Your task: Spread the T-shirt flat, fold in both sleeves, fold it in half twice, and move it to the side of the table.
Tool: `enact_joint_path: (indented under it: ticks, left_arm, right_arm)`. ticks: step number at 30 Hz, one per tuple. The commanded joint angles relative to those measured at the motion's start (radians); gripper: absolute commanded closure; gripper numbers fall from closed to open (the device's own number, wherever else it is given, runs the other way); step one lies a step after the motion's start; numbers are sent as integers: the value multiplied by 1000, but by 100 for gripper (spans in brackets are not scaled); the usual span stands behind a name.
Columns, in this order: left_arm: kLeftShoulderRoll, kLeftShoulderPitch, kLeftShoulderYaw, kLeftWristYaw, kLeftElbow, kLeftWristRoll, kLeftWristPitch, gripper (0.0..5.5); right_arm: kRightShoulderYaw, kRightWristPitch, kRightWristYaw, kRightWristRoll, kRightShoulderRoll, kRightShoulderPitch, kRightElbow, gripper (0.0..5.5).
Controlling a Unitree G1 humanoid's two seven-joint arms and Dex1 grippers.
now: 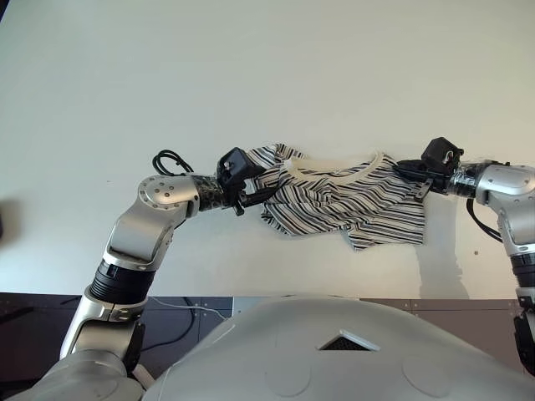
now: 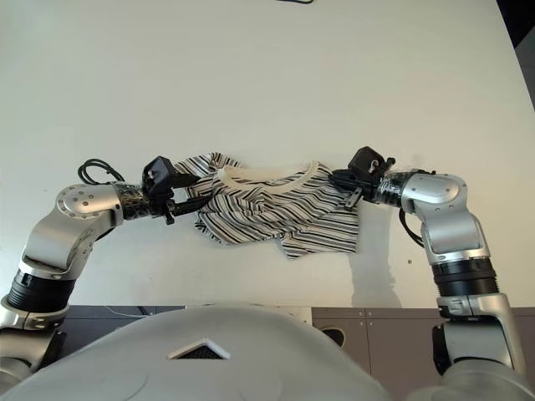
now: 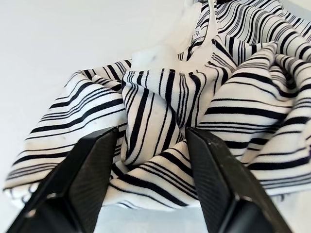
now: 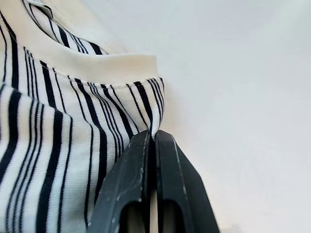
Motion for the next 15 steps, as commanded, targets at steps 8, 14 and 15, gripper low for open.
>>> enact_joint_path:
  ticks: [8,14,15]
  left_arm:
    - [-27,-130,79,22,50,-157,301,287]
    - [-35,-142,92,27,76,-198,344,375]
    - [-34,-142,93,25,79,-201,347,393]
  right_arm:
    - [39,25,-37,-42,24,82,4,540]
    - [44,27,-44,-39,26,93,-4,540]
    - [45,27,-45,-39,27,94,-4,540]
